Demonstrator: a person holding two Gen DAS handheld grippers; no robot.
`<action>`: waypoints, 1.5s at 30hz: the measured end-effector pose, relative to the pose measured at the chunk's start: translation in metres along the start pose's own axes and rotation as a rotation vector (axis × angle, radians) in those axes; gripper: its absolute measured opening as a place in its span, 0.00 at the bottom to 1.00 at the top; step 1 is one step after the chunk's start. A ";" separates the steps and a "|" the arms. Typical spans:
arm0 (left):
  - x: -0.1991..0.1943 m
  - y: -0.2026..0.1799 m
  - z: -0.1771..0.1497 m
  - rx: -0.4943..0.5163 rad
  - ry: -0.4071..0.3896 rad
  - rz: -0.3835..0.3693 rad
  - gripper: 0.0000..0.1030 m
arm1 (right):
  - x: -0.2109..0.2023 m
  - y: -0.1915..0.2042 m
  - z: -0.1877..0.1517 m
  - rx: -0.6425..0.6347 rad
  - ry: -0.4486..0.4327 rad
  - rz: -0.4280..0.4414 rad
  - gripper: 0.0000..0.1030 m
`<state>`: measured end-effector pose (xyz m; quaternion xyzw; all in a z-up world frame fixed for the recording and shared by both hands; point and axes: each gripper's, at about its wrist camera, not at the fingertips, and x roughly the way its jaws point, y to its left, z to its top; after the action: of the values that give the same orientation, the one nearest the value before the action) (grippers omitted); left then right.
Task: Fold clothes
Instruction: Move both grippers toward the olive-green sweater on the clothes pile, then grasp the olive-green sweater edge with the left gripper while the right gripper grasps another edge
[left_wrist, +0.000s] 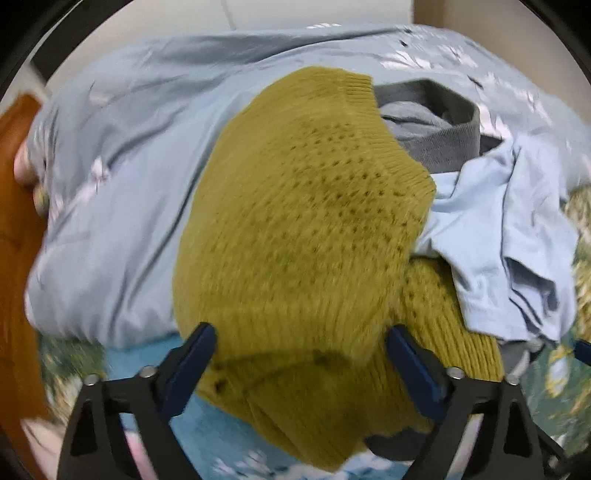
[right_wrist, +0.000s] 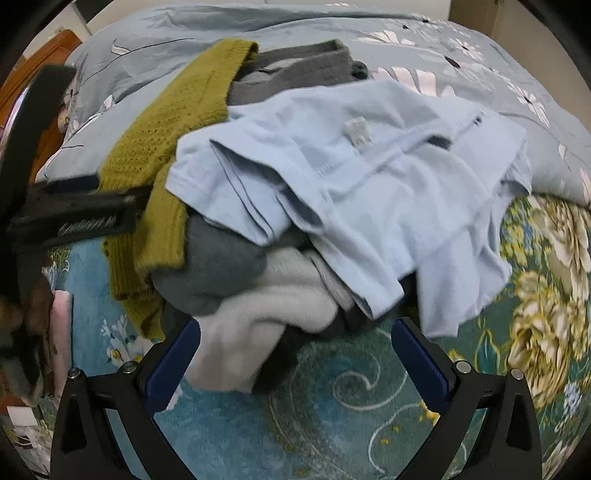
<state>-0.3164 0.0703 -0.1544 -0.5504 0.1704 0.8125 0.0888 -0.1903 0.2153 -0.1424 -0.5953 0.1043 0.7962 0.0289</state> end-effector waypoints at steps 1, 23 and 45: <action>0.000 -0.002 0.002 0.016 -0.004 0.006 0.73 | -0.001 -0.001 -0.002 0.008 0.004 -0.003 1.00; -0.188 0.079 -0.044 -0.251 -0.240 -0.025 0.09 | -0.075 -0.008 -0.049 0.149 0.009 0.245 1.00; -0.306 0.057 -0.248 -0.430 -0.104 -0.152 0.09 | -0.036 0.047 -0.099 0.706 0.201 0.924 1.00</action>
<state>-0.0054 -0.0626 0.0550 -0.5253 -0.0531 0.8483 0.0392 -0.0949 0.1526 -0.1282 -0.5152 0.6138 0.5829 -0.1346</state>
